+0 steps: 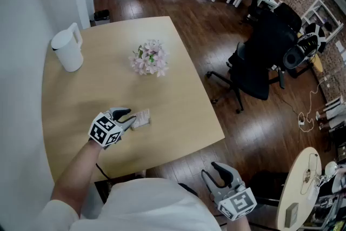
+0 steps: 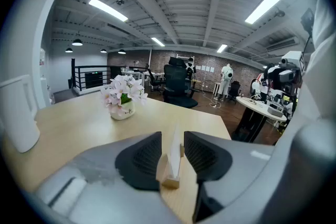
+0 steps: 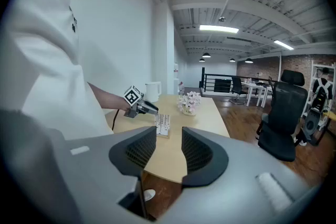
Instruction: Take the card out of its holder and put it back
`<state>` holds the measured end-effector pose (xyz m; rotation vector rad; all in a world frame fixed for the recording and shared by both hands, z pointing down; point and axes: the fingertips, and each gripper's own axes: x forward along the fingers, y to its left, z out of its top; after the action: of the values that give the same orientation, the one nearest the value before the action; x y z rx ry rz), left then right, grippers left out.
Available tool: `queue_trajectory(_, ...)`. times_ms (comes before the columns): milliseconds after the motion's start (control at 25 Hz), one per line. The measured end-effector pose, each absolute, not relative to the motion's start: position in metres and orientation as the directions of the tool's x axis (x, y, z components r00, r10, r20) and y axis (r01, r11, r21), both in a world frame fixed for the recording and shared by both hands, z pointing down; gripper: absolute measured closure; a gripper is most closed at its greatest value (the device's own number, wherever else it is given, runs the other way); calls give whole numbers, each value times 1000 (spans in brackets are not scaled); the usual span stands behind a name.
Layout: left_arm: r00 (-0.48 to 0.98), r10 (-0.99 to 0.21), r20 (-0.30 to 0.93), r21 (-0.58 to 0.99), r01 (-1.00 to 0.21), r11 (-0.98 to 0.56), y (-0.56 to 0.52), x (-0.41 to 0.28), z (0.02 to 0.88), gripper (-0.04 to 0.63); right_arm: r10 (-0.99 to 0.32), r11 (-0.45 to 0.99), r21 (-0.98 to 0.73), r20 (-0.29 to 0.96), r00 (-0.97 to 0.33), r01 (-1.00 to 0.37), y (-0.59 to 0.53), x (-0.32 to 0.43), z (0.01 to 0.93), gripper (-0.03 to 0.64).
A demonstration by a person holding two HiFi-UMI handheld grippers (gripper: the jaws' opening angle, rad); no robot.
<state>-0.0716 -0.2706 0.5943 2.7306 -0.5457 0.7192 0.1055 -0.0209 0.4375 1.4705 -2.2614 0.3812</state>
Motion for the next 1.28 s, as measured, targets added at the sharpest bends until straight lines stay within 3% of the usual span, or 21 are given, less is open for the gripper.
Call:
queue_trajectory(280,813,-209,544,199,-366,-909,-280,-64,623,472,-811,349,-3,499,-304,-937,-35,104,442,460)
queue_trajectory(480,821,-173,545,216,-336,-917,-279,-60,631,563,-812,321,-8,513,-279,-947,-36,103,446,460)
queue_trajectory(680,832,-148,534,224,-309,-924,-278,-59,631,578,-810,311,-13,520,-272,-950,-38,103,451,460)
queue_trajectory(1040,847,-175,503,189,-305,-934,-282,-61,605,580,-810,328,-17,509,-290,-944,-37,103,454,460)
queue_trajectory(1280,851,-255,459,140,-353,-925,-286,-69,565,578,-810,361,-28,486,-328,-932,-34,110,454,460)
